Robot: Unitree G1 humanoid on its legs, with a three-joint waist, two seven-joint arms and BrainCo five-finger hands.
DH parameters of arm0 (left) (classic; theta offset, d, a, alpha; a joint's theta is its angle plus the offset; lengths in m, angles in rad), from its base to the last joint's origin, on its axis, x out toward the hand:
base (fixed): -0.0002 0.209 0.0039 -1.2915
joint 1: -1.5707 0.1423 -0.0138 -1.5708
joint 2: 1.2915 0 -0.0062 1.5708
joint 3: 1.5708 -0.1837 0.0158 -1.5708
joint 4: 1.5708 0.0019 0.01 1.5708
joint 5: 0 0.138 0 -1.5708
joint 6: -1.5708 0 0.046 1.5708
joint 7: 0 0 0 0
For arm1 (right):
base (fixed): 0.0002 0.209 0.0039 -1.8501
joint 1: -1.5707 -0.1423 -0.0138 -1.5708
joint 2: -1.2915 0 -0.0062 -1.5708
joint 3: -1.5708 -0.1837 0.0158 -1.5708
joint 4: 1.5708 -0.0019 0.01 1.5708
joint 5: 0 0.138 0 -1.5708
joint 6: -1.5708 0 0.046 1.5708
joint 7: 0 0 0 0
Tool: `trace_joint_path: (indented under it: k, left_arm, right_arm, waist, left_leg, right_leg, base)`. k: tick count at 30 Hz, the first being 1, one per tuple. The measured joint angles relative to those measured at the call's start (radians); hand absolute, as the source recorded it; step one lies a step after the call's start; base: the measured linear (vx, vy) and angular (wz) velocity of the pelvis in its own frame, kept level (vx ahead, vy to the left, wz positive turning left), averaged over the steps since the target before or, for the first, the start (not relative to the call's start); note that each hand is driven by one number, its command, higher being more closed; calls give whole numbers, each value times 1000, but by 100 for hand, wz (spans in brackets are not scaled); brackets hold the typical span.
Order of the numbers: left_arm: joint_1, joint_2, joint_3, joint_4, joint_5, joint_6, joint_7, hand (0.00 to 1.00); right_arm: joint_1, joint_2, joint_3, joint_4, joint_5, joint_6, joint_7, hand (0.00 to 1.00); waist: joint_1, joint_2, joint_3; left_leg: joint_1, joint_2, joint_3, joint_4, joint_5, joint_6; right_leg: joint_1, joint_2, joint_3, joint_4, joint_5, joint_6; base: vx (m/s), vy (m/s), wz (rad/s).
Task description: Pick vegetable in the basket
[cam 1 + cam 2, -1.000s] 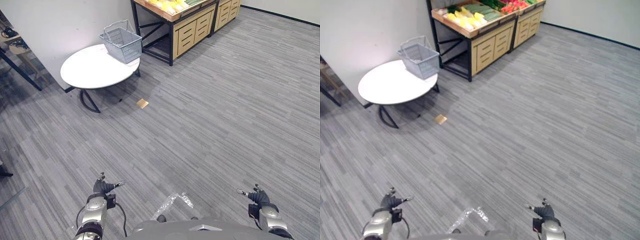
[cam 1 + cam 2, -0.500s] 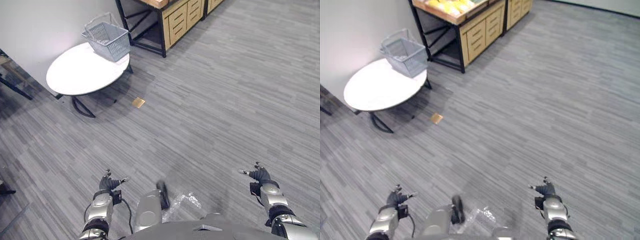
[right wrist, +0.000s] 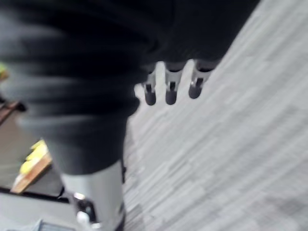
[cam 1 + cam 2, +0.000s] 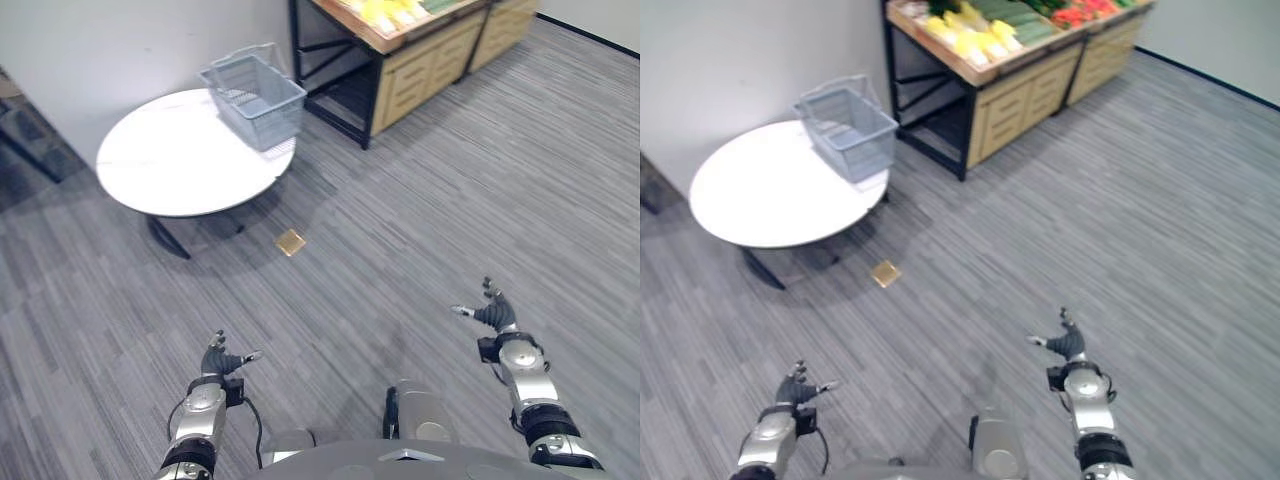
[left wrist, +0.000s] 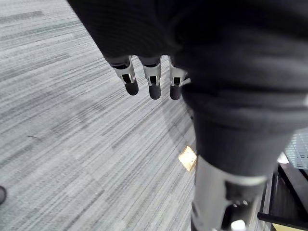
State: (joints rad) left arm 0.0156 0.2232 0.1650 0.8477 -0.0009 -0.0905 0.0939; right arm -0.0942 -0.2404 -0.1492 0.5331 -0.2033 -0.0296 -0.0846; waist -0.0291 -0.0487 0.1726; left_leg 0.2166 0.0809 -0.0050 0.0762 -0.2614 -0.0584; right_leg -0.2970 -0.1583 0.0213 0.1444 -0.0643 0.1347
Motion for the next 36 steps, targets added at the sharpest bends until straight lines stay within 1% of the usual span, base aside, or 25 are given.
trace_joint_path:
  k: [1,2,3,4,5,7,8,10,12,14,16,17,18,19,21,22,24,26,27,29,31,33,34,35,36]
  left_arm:
    - [5,-6,0,4,17,1,0,0]
    - [6,-18,-6,4,23,0,-2,0]
    - [16,-44,-10,6,33,-4,-5,0]
    - [17,-62,-7,14,34,-10,-5,0]
    - [17,-67,-4,21,34,-10,-5,0]
    - [36,-87,-5,22,28,-7,-4,0]
    - [43,-91,-5,20,25,-7,-4,0]
    - [55,-96,-3,18,21,-4,-1,0]
    - [56,-96,12,13,22,-4,-1,0]
    - [63,-95,24,1,24,-4,-1,0]
    - [64,-97,26,2,33,-4,-2,0]
    - [71,-98,25,2,34,-4,-2,0]
    - [81,-92,32,5,33,-3,-1,0]
    - [77,-96,35,-5,34,-10,2,0]
    - [80,-97,39,0,34,-10,1,0]
    - [92,-102,43,3,34,-6,2,0]
    - [109,-111,40,3,35,-7,1,0]
    - [113,-99,38,8,56,-6,2,0]
    - [110,-86,30,22,70,-2,1,0]
    - [114,-77,9,39,80,-1,0,0]
    - [108,-62,-15,37,102,-4,-3,0]
    - [87,-56,-46,38,102,-5,-9,0]
    - [74,-55,-64,37,102,-11,-13,0]
    - [69,-52,-74,36,102,-13,-16,0]
    - [63,-37,-91,36,106,-16,-23,0]
  right_arm:
    - [-8,-15,-1,-8,-18,1,-6,0]
    - [-18,-26,-5,-8,-18,2,-7,0]
    - [-42,-50,-5,-8,-20,3,-12,0]
    - [-83,-60,-4,-8,-24,5,-15,0]
    - [-108,-59,-1,-8,-32,6,-20,0]
    - [-173,-57,55,-9,-57,6,-41,0]
    - [-186,-56,65,-9,-57,6,-44,0]
    - [-219,-51,85,-42,-57,2,-53,0]
    - [-251,-57,84,-50,-58,1,-57,0]
    - [-288,-65,89,-50,-80,1,-57,0]
    - [-318,-99,111,-46,-102,2,-56,0]
    - [-344,-124,134,-37,-117,2,-54,0]
    - [-370,-125,147,-22,-129,2,-56,0]
    - [-416,-135,173,13,-150,1,-55,0]
    - [-467,-134,201,44,-192,2,-49,0]
    - [-489,-133,215,42,-223,0,-43,0]
    - [-538,-133,231,41,-254,-2,-44,0]
    - [-570,-129,269,47,-254,-21,-46,0]
    - [-579,-120,293,64,-254,-24,-45,0]
    - [-579,-112,326,109,-254,-23,-45,0]
    - [-581,-120,334,135,-254,-25,-44,0]
    - [-585,-140,324,136,-254,-27,-40,0]
    - [-594,-152,315,152,-254,-30,-40,0]
    - [-601,-162,315,164,-254,-29,-38,0]
    - [-603,-178,309,173,-257,-27,-37,0]
  waist:
    - [3,0,-7]
    - [9,25,-9]
    - [21,70,-11]
    - [26,102,-11]
    - [26,112,-5]
    - [42,120,17]
    - [52,121,18]
    - [89,116,19]
    - [95,101,22]
    - [99,83,32]
    - [99,68,41]
    - [101,66,43]
    - [117,45,47]
    - [104,37,43]
    - [122,31,45]
    - [149,23,42]
    - [162,19,39]
    - [160,0,47]
    - [161,-8,55]
    - [159,-1,60]
    - [150,9,66]
    - [139,6,64]
    - [130,18,73]
    - [125,5,69]
    - [124,-15,67]
  left_leg:
    - [31,23,-37,7,-42,-28]
    - [33,48,-44,30,-53,-38]
    - [6,84,-47,98,-53,-37]
    - [-50,109,-66,228,-36,-42]
    - [-84,115,-73,321,-20,-57]
    - [-204,155,-48,705,134,-88]
    - [-233,175,-19,788,128,-77]
    - [-343,236,165,949,86,-10]
    - [-411,237,289,866,60,11]
    - [-460,189,376,671,41,12]
    - [-490,116,402,398,101,11]
    - [-489,84,404,197,228,25]
    - [-453,37,405,146,317,87]
    - [-481,33,386,189,292,108]
    - [-498,62,376,281,238,127]
    - [-464,56,378,288,208,132]
    - [-382,26,380,225,175,120]
    - [-310,-9,375,143,161,114]
    - [-265,-21,364,109,159,111]
    - [-191,-19,347,68,155,103]
    - [-147,-5,311,27,156,89]
    - [-152,18,268,18,157,63]
    - [-157,27,233,10,163,40]
    - [-158,26,219,9,164,26]
    - [-163,9,186,9,156,-3]
  right_leg:
    - [3,11,19,36,90,30]
    - [-2,34,19,79,101,21]
    - [-11,63,-2,146,52,-25]
    - [4,77,-34,174,7,-43]
    - [23,81,-47,186,-12,-50]
    - [170,89,-102,173,-71,-107]
    - [215,90,-111,155,-83,-116]
    - [370,83,-140,42,-95,-122]
    - [436,59,-180,-22,-98,-113]
    - [485,26,-209,-66,-108,-91]
    - [522,-12,-246,-93,-120,-65]
    - [554,-26,-260,-106,-133,-37]
    - [583,-52,-260,-116,-132,-12]
    - [579,-48,-253,-112,-73,-14]
    - [579,-44,-213,-83,-3,8]
    - [579,-51,-185,-37,30,2]
    - [534,-67,-161,129,55,-13]
    - [412,-93,-98,410,90,34]
    - [324,-97,-62,605,56,52]
    - [236,-102,-104,744,-31,-3]
    - [152,-99,-170,612,-99,-65]
    - [122,-63,-170,335,-96,-64]
    - [121,-39,-134,137,-57,-40]
    - [122,-33,-109,52,-13,-36]
    - [122,-40,-58,-57,98,-27]
  base:
    - [587,-484,90]
    - [717,-563,77]
    - [672,-498,58]
    - [643,-467,53]
    - [506,-338,51]
    - [492,-272,46]
    - [473,-209,27]
    - [457,-158,25]
    - [408,-51,45]
    - [428,47,47]
    - [436,163,39]
    - [467,229,28]
    - [557,265,54]
    - [546,274,52]
    - [462,269,19]
    - [408,231,-10]
    - [376,170,5]
    - [319,107,19]
    - [283,18,25]
    - [280,-7,31]
    - [274,-84,46]
    - [261,-239,67]
    - [158,-202,83]
    - [204,-290,92]
    - [202,-373,99]
